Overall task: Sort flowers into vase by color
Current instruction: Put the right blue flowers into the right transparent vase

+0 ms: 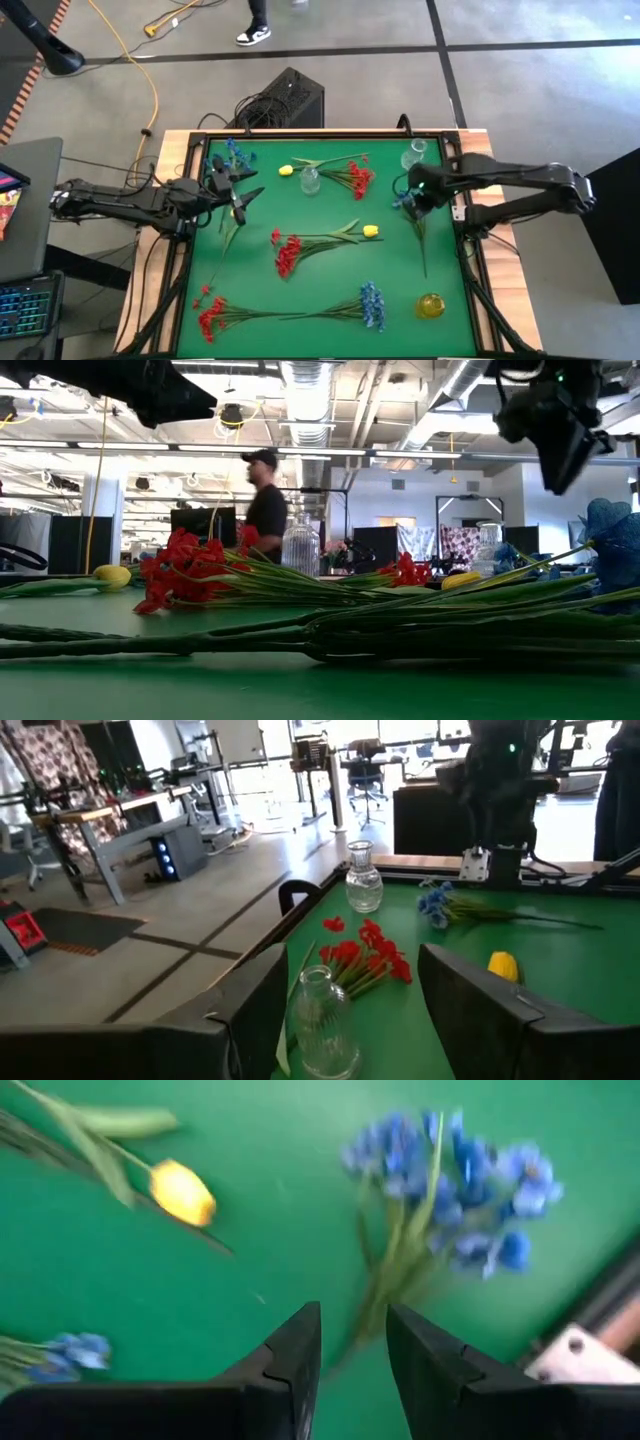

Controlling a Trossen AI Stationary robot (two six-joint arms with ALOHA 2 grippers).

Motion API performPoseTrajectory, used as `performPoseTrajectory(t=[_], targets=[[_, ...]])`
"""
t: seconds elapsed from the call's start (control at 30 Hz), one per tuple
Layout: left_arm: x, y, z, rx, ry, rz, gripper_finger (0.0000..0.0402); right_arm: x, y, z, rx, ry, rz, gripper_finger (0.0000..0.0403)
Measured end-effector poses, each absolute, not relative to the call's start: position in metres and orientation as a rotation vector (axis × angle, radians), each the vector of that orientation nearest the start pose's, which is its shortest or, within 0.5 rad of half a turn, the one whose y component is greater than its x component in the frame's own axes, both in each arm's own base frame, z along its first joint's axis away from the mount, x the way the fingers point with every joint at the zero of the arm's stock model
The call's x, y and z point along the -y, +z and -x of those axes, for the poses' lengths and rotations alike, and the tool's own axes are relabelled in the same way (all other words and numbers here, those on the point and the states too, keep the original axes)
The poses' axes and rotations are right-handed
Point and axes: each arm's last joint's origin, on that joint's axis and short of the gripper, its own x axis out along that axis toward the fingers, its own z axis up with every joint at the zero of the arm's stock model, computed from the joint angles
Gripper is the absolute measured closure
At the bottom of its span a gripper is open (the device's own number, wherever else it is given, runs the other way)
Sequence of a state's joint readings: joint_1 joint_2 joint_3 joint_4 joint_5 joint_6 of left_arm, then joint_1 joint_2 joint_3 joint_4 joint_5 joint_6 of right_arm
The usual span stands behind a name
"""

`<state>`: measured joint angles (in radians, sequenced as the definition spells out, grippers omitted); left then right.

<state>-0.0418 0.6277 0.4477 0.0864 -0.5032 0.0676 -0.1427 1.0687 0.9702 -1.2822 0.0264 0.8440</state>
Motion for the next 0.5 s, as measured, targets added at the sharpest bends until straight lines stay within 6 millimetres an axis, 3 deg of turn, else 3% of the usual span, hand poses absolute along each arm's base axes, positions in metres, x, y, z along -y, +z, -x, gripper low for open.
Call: performPoseTrajectory(t=[0.3,0.5], targets=[[-0.007,0.265,-0.152,-0.120,0.419,-0.173,0.0187,0.010,0.230,-0.166,-1.408,-0.856,-0.812,0.0258],[-0.010,0.266,-0.152,-0.116,0.436,-0.167,0.0187,0.011,0.212,-0.162,-1.447,-0.931,-0.873,0.0218]])
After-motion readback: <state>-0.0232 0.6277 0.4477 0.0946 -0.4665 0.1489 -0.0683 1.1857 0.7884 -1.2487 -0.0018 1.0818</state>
